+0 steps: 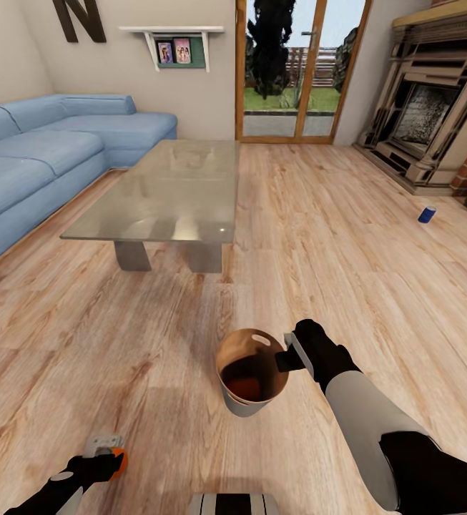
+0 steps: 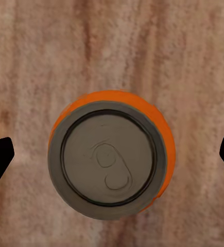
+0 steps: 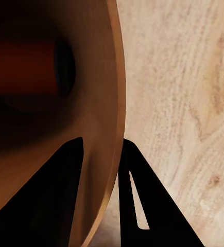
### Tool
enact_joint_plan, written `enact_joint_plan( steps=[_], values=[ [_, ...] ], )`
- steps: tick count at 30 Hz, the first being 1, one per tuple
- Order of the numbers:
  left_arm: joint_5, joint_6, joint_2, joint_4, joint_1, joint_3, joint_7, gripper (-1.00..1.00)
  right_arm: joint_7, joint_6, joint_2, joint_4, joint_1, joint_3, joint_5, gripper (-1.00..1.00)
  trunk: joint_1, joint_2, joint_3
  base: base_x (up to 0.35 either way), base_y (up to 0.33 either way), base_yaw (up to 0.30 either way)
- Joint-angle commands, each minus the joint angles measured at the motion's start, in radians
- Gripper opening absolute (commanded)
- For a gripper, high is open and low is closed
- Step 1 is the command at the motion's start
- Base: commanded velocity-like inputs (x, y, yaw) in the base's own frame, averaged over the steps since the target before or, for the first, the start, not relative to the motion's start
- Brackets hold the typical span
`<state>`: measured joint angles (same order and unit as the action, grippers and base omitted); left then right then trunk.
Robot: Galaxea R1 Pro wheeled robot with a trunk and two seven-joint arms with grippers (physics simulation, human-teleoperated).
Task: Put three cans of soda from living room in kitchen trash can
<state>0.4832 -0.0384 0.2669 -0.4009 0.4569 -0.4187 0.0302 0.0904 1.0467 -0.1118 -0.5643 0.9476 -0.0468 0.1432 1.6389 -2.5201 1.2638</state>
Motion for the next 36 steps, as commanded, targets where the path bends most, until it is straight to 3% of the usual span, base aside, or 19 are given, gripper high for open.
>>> enact_joint_plan(
  steps=[1,30,36],
  values=[
    [0.000,0.000,0.000,0.000,0.000,-0.001,0.000,1.00,0.003,0.000,0.000,0.000,0.000,0.001,-0.022,-1.00,0.000,0.000,0.000,0.157,0.000,0.000],
    [0.000,-0.003,0.000,-0.001,0.000,0.000,-0.001,1.00,0.003,0.000,-0.001,0.000,0.000,-0.002,-0.021,-1.00,0.000,0.000,0.000,0.026,0.000,0.000],
    [-0.001,-0.012,0.000,0.001,0.000,0.000,-0.001,1.00,0.003,0.000,-0.001,0.000,0.000,-0.002,-0.022,-1.00,0.002,-0.001,0.019,0.000,0.000,0.000]
  ],
)
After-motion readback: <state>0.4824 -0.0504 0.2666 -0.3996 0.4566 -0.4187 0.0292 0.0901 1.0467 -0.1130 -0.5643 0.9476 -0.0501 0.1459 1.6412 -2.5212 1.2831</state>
